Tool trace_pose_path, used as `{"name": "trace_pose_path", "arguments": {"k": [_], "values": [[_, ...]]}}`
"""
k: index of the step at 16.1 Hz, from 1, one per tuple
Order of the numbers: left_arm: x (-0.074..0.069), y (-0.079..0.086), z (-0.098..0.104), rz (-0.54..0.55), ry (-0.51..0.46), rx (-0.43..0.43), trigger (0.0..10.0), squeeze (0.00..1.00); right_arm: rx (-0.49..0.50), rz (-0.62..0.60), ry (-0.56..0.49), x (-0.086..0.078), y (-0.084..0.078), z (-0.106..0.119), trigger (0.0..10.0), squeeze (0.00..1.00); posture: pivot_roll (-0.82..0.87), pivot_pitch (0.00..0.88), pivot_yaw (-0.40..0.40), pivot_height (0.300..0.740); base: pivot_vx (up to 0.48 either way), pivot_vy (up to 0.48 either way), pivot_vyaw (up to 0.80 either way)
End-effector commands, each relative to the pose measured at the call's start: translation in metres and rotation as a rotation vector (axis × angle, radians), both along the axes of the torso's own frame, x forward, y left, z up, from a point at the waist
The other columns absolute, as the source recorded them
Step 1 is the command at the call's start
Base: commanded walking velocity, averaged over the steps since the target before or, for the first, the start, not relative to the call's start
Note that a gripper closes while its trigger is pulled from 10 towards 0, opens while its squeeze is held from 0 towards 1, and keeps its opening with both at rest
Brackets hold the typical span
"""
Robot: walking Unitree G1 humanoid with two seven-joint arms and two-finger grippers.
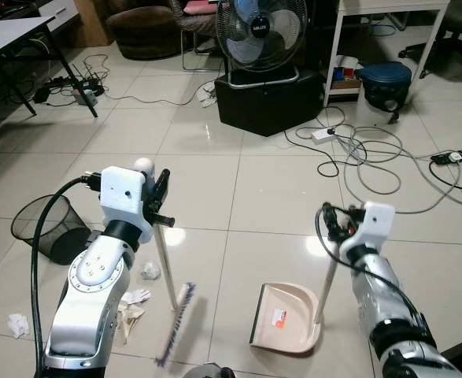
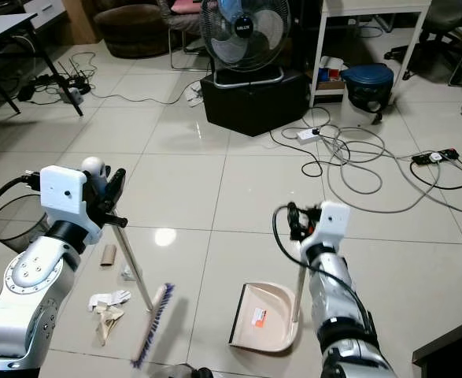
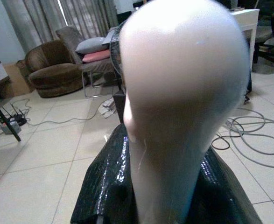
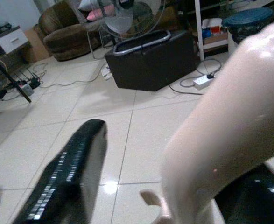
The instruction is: Sweep floor
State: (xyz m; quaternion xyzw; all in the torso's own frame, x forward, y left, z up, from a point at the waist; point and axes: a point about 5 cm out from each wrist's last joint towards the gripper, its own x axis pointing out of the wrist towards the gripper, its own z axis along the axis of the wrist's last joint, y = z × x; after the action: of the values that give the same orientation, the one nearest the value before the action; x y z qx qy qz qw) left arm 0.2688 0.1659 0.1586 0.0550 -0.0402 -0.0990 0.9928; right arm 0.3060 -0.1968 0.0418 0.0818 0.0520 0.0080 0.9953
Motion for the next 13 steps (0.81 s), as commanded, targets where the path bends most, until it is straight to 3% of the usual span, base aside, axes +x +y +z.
{"name": "trace_pose_path", "arguments": {"k": [1, 2, 3, 4, 13], "values": [[0.002, 0.001, 0.006, 0.005, -0.035, 0.014, 10.0, 0.00, -0.003, 0.009, -0.011, 0.001, 0.005, 0.001, 10.0, 1.00, 0.06, 0.007, 0.140, 0.740, 0.000, 0.000, 0.00], [0.002, 0.000, 0.005, 0.000, -0.035, 0.013, 10.0, 0.00, -0.038, -0.009, 0.014, -0.001, 0.002, -0.002, 10.0, 1.00, 0.05, 0.008, 0.144, 0.740, 0.000, 0.000, 0.00], [0.002, -0.001, 0.005, -0.002, -0.035, 0.012, 10.0, 0.00, -0.049, -0.013, 0.021, -0.001, 0.002, -0.003, 10.0, 0.70, 0.05, 0.008, 0.144, 0.740, 0.000, 0.000, 0.00], [0.003, -0.001, 0.005, -0.002, -0.036, 0.011, 10.0, 0.00, -0.054, -0.016, 0.019, -0.001, 0.001, -0.003, 10.0, 0.00, 0.05, 0.007, 0.145, 0.740, 0.000, 0.000, 0.00], [0.004, 0.000, 0.006, -0.008, -0.038, 0.006, 10.0, 0.00, -0.087, -0.077, 0.083, 0.003, -0.010, -0.003, 10.0, 0.00, 0.05, 0.003, 0.150, 0.740, 0.000, 0.000, 0.00]]}}
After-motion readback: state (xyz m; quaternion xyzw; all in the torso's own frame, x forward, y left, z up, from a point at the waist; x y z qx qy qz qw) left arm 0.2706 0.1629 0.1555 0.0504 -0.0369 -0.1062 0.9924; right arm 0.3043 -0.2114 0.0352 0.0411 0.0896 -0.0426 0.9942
